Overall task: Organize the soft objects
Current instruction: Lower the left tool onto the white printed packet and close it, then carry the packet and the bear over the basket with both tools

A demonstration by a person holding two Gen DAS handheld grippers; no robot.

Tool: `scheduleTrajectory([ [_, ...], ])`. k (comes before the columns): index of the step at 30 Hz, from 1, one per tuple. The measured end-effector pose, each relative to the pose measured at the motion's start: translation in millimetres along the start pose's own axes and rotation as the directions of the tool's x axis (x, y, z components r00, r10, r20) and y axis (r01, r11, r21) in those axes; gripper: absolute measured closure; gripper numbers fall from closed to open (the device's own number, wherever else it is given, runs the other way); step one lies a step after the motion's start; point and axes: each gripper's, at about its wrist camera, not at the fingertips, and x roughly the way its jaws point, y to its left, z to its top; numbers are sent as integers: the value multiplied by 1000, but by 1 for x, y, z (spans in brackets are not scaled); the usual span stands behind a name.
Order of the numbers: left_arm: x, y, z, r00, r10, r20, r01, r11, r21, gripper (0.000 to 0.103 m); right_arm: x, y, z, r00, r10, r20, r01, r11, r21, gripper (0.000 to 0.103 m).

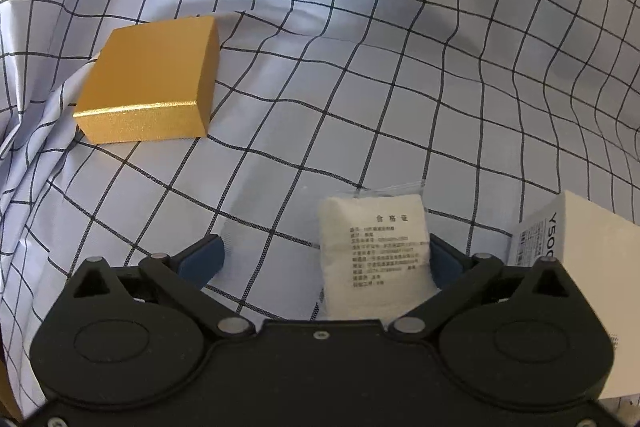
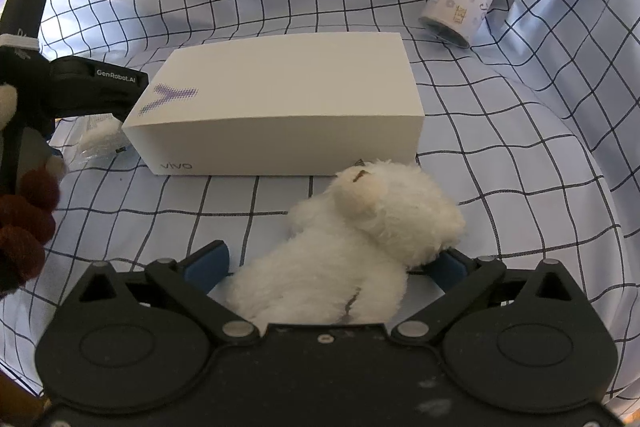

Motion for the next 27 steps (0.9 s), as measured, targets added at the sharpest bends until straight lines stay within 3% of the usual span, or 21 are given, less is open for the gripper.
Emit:
scheduleTrajectory([
  [10,-7,3,2,1000,-16,12,16,1000,19,5,6,4,9,999,-9,-44,8,1000,-19,0],
  [12,-9,2,-1,999,-31,21,30,999,34,13,8,4,11,999,-7,-43,6,1000,-25,0],
  [14,-14,-2,-4,998,-47,36,45,997,61,41,8,3,11,999,0,-42,-1,1000,-21,0],
  [16,-20,-6,-8,997,-68,37,64,994,86,55,7,1,12,999,9,-47,-10,1000,-18,0],
  [18,-24,-8,-12,994,-105,25,102,990,93,55,7,-1,13,999,15,-51,-15,1000,-16,2],
  [23,-54,-6,-25,990,-121,67,111,985,131,56,-1,-7,16,999,2,-33,-2,1000,-7,26],
  [25,-69,-3,-32,988,-127,87,114,983,146,56,-4,-10,18,1000,26,9,-26,1000,-9,49],
  [27,-88,2,-40,984,-145,102,129,980,153,56,-8,-12,20,999,36,9,-36,999,-6,52],
])
